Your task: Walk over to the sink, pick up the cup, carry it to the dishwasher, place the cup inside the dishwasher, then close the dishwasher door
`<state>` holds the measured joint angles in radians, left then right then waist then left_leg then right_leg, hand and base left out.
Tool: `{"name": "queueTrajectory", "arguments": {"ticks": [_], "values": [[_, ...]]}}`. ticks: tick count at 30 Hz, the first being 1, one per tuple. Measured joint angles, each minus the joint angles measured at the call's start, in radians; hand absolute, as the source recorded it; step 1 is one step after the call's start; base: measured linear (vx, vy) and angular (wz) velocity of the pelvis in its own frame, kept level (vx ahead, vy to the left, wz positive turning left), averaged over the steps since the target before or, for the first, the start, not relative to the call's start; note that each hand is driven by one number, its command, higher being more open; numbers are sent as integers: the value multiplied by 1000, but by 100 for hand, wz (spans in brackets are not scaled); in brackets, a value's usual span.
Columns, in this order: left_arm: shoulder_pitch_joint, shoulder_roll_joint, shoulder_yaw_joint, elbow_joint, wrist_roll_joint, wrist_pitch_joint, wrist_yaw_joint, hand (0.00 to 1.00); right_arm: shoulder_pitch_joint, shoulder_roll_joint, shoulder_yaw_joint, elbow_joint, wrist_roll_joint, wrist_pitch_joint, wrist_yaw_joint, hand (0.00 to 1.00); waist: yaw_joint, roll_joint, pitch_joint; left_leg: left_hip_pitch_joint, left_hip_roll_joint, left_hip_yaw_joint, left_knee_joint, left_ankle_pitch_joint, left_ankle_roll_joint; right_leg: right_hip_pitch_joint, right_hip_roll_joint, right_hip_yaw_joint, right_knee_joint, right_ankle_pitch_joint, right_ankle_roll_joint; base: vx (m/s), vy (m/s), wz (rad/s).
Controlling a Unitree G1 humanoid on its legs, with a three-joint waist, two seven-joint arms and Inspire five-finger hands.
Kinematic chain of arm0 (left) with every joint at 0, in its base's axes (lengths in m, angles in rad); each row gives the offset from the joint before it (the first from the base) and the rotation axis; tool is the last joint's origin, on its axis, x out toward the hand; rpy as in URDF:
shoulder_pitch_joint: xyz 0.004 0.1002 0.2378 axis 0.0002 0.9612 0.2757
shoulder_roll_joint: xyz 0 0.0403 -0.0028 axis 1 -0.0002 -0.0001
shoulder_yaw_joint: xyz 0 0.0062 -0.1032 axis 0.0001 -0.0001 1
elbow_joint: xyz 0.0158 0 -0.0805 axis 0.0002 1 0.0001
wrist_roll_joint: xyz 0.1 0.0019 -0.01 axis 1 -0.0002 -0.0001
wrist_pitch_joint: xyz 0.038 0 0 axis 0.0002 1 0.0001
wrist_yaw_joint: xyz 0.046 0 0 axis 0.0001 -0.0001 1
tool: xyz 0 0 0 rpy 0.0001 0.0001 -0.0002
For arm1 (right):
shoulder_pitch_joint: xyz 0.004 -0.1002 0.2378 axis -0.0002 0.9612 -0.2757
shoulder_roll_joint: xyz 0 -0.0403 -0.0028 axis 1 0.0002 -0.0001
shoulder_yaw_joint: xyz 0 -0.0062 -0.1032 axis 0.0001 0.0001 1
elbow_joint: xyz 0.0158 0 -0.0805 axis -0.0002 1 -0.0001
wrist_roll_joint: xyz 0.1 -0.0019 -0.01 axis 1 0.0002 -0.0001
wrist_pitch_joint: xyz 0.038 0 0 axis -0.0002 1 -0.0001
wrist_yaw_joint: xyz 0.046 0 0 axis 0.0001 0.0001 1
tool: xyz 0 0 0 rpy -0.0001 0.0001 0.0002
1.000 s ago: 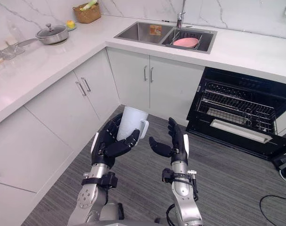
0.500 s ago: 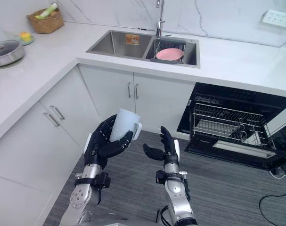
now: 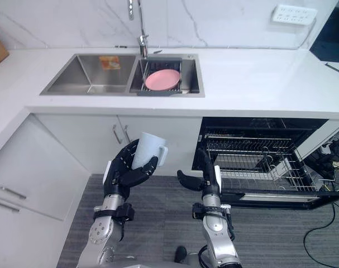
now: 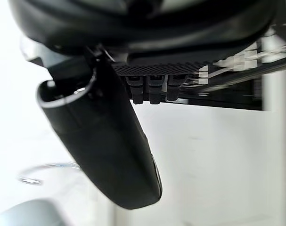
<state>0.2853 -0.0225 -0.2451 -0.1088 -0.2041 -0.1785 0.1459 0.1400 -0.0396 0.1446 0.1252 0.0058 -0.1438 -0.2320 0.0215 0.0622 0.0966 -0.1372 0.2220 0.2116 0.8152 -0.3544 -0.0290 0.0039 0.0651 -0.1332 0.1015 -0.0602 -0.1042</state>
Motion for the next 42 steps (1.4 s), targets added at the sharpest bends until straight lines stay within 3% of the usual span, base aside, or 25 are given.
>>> {"name": "queueTrajectory", "arguments": {"ticks": [3, 4, 5, 6, 9, 14, 15, 17, 19, 21, 25, 29, 31, 32, 34, 35, 36, 38, 42], "values": [[6, 3, 3, 0, 0, 1, 1, 30, -15, 0, -2, 14, 0, 0, -5, 90, 18, -5, 3, -61, -81, -146, -252, 0, -14, 11, -35, 83, 17, -18, 48, 181, 221, -77], [6, 4, 5, 0, -1, 0, 3, 30, -15, 0, -3, 24, 1, 0, -8, 90, 18, 0, 2, -61, -111, -215, -369, 37, -18, 10, -47, 112, 41, -35, 75, 185, 274, -73], [8, 4, 4, -1, -1, 0, 5, 30, -14, 0, -2, 37, 1, 1, -8, 90, 21, 8, 0, -32, -120, -241, -437, 175, -13, 5, -47, 147, 73, -62, 102, 225, 360, -86], [9, 12, 9, -1, -1, 0, 8, 30, -16, 8, -1, 56, 2, 4, -7, 90, 23, -9, -1, -9, -132, -217, -446, 197, 14, 9, -57, 174, 82, -75, 116, 191, 305, -64], [7, 29, 20, -11, -1, 1, 13, 30, -15, 44, 1, 56, 2, 5, -4, 90, 21, -56, -4, 4, -166, -157, -444, 194, 21, 6, -105, 217, 79, -86, 140, 188, 273, -46], [24, 42, 20, -57, 0, 0, 22, 30, -18, 58, 18, 41, 1, 4, 12, 90, 29, -69, -9, 67, -175, -37, -501, 166, 60, -68, -130, 228, 175, -101, 170, 63, 118, -66], [23, 42, 20, -59, 0, 0, 22, 30, -18, 57, 20, 41, 1, 4, 14, 90, 30, -69, -9, 74, -172, -19, -511, 166, 60, -87, -133, 202, 197, -101, 170, 8, 51, -91], [23, 45, 20, -57, 0, 0, 23, 30, -22, 59, 22, 51, 1, 5, 17, 90, 28, -71, -8, 116, -169, 49, -556, 168, 66, -125, -166, 12, 234, -100, 169, 1, 13, -88], [19, 46, 20, -57, 0, 0, 23, 30, -41, 57, 23, 73, 1, 5, 15, 90, 12, -71, -8, 133, -172, 80, -569, 168, 66, -126, -184, -93, 222, -98, 141, -6, -16, -53], [0, 45, 8, -56, 0, 0, 23, 30, -55, 37, 19, 87, 1, 5, 5, 90, -9, -70, -8, 125, -169, 70, -569, 168, 66, -114, -171, -93, 187, -80, 129, 3, -12, -14], [-5, 37, 1, -56, 0, 0, 21, 30, -49, 27, 20, 85, 1, 5, 1, 90, -8, -68, -7, 126, -133, 74, -554, 154, 59, -56, -123, -94, 67, -24, 121, -3, -25, -9], [1, 32, 33, -57, -1, 0, 28, 30, 3, 41, 47, -32, 2, 5, 3, 90, 22, -58, -1, 90, -53, 78, -359, 103, 7, 16, -68, -78, -9, -13, 102, 39, -60, -20], [6, 18, 53, -60, -2, 0, 33, 30, 5, 38, 61, -100, 3, 4, 6, 90, 27, -44, 0, 47, -36, 42, -245, 108, 0, 30, -57, -46, -19, -8, 92, 90, -31, -39], [5, 9, 59, -63, -2, 0, 39, 30, -2, 43, 59, -126, 4, -4, 5, 90, 30, -43, 0, 11, -43, -7, -196, 94, -17, 40, -58, -23, -30, -4, 81, 142, 63, -69], [4, 7, 57, -71, -1, 0, 48, 30, -24, 42, 45, -130, 12, -12, 0, 90, 43, -45, 1, 6, -92, -97, -273, 65, -15, 36, -73, 22, -28, -1, 84, 110, 110, -69], [1, 7, 41, -72, -1, 0, 51, 30, -26, 40, 26, -130, 13, -19, -7, 90, 42, -39, -4, 14, -115, -149, -395, 83, -20, 26, -77, 40, -20, 4, 104, 76, 156, -59], [-3, 4, 30, -71, -1, -1, 52, 30, -25, 39, 14, -120, 14, -20, -10, 90, 38, -30, -14, 31, -115, -145, -466, 168, -1, 22, -74, 61, -18, 1, 116, 91, 155, -53], [-12, 21, 22, -72, 0, -1, 56, 30, -10, 44, 15, -121, 31, -17, -8, 90, 23, -47, -24, 51, -129, -118, -501, 176, 2, 17, -92, 76, -22, 1, 121, 113, 109, -31], [-32, 24, 23, -73, 0, -1, 76, 30, -8, 59, 19, -136, 56, -18, -1, 90, 9, -49, -25, 114, -148, -79, -563, 184, 6, 39, -109, 110, -38, 0, 130, 86, 72, -26]]}}
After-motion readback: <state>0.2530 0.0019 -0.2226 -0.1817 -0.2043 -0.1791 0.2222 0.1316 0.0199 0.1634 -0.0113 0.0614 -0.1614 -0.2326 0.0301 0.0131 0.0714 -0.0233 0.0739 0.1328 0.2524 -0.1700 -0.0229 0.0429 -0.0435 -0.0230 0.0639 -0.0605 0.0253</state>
